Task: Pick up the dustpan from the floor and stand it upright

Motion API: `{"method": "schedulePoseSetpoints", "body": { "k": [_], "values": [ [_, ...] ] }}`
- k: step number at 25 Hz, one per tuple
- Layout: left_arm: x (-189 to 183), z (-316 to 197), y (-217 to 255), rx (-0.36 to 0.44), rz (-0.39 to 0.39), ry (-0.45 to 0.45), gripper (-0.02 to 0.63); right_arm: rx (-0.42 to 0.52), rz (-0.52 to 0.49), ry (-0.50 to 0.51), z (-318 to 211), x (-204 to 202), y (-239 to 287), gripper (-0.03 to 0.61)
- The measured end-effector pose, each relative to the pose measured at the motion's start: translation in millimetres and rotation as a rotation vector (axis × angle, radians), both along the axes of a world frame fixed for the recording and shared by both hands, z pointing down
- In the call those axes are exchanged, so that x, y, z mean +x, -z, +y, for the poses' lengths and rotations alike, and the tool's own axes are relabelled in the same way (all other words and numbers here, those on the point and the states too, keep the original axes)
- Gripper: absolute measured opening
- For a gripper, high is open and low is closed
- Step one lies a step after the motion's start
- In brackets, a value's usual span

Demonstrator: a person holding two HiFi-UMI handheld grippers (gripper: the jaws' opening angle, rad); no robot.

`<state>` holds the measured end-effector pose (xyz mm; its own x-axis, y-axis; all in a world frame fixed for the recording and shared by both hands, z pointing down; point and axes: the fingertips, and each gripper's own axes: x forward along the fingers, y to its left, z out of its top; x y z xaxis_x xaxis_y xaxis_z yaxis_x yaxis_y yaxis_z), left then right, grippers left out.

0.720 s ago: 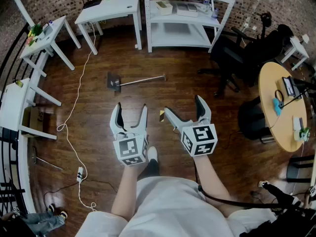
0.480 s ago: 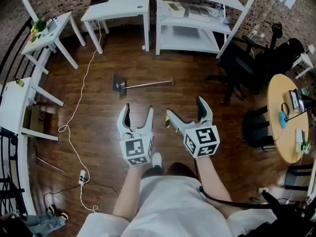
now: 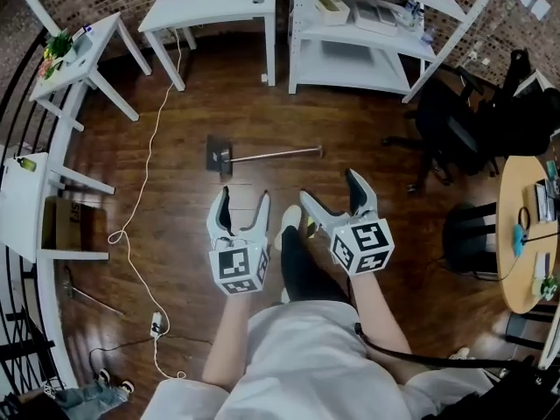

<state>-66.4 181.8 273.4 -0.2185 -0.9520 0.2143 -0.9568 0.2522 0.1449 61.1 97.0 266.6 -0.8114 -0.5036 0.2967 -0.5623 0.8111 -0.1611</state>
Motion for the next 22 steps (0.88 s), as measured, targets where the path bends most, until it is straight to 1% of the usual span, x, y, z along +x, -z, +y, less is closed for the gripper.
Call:
{"method": "schedulePoseSetpoints", "body": {
  "k": [2, 5, 7, 9, 11, 13, 15, 17, 19, 22],
  "values": [
    [-27, -37, -18, -0.019, 0.000, 0.000, 0.354, -0.013, -0.005, 0.018, -37, -30, -16, 0.436],
    [-55, -105, -34, -0.061, -0.010, -0.062, 0.358, -0.060, -0.020, 0.008, -96, -65, -33, 0.436],
    [-78, -148, -38, -0.086, -0.036, -0.100, 0.359, -0.097, -0.034, -0.012, -130, -86, -44, 0.436],
    [-101, -183, -46, -0.110, -0.067, -0.117, 0.360, -0.130, -0.039, -0.026, -158, -101, -59, 0.436],
    [-113, -215, -61, -0.127, -0.071, -0.133, 0.360, -0.165, -0.045, -0.028, -185, -105, -82, 0.436],
    [-115, -242, -81, -0.146, -0.073, -0.167, 0.364, -0.195, -0.055, -0.041, -208, -103, -108, 0.425],
    [-110, -257, -101, -0.175, -0.078, -0.215, 0.364, -0.231, -0.056, -0.084, -220, -94, -134, 0.414],
    [-107, -266, -120, -0.203, -0.058, -0.256, 0.364, -0.272, -0.051, -0.127, -225, -86, -157, 0.410],
    [-106, -273, -144, -0.239, -0.031, -0.298, 0.365, -0.296, -0.025, -0.150, -227, -80, -181, 0.397],
    [-102, -287, -190, -0.320, 0.009, -0.388, 0.374, -0.321, 0.057, -0.181, -230, -73, -224, 0.394]
  ]
}}
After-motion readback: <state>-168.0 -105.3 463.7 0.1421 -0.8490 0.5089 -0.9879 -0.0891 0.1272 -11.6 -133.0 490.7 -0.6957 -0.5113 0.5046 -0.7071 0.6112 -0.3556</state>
